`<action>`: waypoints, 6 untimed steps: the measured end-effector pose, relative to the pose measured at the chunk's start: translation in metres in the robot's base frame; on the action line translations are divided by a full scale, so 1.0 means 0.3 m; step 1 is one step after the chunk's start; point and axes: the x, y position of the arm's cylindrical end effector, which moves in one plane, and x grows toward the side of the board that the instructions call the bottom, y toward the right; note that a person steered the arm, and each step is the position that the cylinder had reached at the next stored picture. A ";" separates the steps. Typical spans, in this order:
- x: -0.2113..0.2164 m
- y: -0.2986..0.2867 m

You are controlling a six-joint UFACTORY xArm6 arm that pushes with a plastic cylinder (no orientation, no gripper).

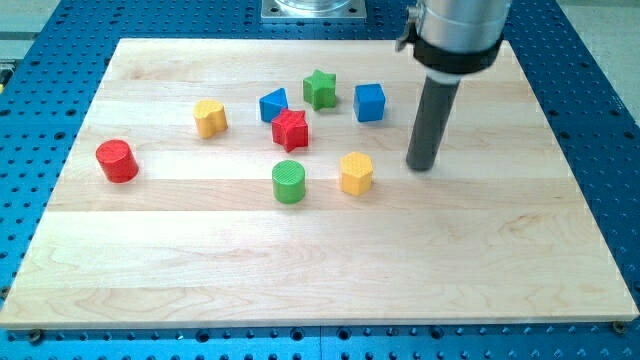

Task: Move the hexagon top left of the green circle

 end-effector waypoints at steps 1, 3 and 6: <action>0.060 -0.155; -0.027 -0.246; 0.058 -0.473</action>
